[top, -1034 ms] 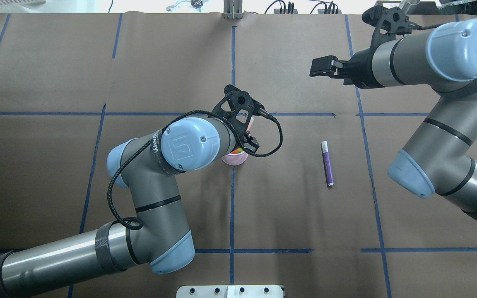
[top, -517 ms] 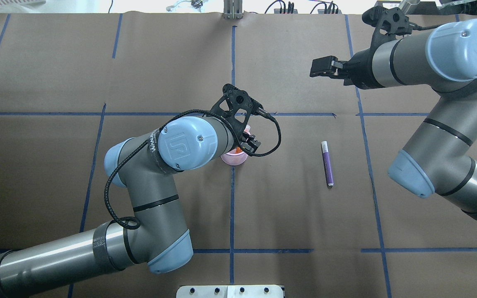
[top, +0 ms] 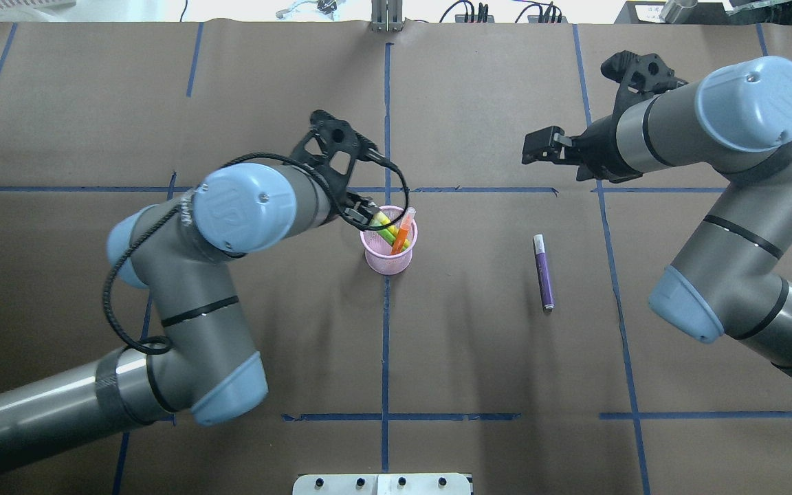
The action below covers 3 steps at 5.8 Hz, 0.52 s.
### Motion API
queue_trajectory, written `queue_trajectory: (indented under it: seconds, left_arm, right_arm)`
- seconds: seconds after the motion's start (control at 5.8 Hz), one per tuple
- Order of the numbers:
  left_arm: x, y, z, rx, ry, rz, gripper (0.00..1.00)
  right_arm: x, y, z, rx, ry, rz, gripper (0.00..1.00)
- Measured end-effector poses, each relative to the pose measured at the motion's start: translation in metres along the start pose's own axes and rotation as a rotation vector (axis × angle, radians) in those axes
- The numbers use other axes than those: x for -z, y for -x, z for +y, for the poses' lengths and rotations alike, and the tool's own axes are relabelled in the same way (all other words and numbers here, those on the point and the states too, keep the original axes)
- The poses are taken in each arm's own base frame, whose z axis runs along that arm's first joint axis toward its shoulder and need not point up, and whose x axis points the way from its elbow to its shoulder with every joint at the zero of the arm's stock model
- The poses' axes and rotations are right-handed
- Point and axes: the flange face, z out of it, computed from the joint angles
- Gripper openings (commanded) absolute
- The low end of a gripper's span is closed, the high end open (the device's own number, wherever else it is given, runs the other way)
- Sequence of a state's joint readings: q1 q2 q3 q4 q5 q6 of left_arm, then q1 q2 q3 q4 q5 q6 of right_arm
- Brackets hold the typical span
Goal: Collect pens into pen holder
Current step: 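Release orange highlighter into cup with left gripper while right gripper nears purple marker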
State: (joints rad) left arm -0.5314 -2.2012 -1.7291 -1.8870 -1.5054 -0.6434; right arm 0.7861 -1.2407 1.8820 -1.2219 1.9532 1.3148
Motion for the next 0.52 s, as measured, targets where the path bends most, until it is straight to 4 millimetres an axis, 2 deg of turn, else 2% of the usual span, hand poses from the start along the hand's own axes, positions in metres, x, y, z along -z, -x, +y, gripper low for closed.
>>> queue_trajectory:
  seconds: [0.34, 0.52]
  left_arm:
    - [0.008, 0.084, 0.009, 0.065, 0.109, 0.027, 0.89]
    - [0.018, 0.12, 0.013, 0.101, 0.151, 0.052, 0.93]
  right_arm:
    - [-0.038, -0.009, 0.034, 0.04, 0.169, 0.105, 0.94]
    - [-0.059, -0.019, 0.042, 0.081, 0.252, 0.134, 0.92]
